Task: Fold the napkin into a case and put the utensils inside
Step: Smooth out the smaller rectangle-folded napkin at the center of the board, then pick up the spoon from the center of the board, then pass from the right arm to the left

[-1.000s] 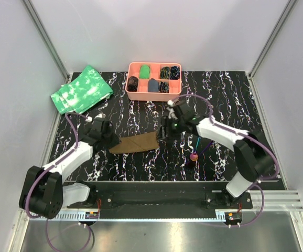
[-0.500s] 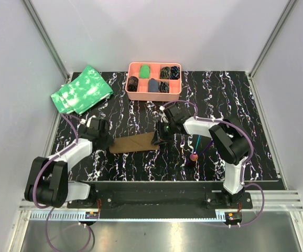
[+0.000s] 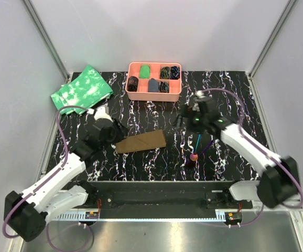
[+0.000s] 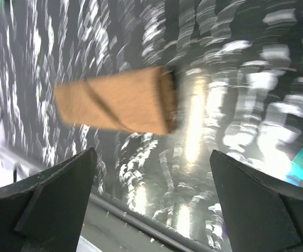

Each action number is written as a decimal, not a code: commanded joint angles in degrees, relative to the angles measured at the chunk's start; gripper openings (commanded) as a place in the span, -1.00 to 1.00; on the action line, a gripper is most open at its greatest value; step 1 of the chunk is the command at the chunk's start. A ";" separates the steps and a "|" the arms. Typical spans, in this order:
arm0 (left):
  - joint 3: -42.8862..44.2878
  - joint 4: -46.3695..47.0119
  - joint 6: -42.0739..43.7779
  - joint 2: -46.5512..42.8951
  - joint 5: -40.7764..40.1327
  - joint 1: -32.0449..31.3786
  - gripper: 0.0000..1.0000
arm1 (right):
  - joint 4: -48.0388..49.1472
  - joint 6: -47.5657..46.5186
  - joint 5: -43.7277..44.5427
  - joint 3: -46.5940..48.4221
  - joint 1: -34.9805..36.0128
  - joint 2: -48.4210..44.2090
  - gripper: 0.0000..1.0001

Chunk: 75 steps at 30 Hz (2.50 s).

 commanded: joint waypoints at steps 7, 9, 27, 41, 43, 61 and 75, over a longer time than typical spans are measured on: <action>13.67 -0.90 -0.44 12.72 -7.74 -29.25 -0.09 | -13.91 -3.31 15.24 -8.61 -6.89 -7.80 0.77; 16.65 -0.29 -0.53 14.85 -8.53 -31.91 -0.09 | -13.38 -4.38 15.06 -7.47 -6.98 -2.27 0.62; 14.04 2.26 1.67 12.67 -5.20 -33.51 -0.01 | -8.28 -5.69 20.07 0.00 -6.37 21.74 -0.48; 9.38 1.81 1.06 3.61 32.75 -5.57 0.31 | -11.10 -31.07 13.06 8.18 -1.10 13.85 -1.00; 8.41 3.48 -0.26 3.96 39.41 -1.17 0.35 | -10.31 -40.65 8.04 7.48 3.53 10.60 -1.00; 6.47 11.49 -1.23 17.49 57.65 8.07 0.41 | -15.23 -52.11 -10.78 11.70 16.92 4.44 -1.00; 2.35 26.07 -10.37 20.31 60.47 8.33 -0.54 | -13.56 -52.28 -13.85 11.96 18.16 4.25 -1.00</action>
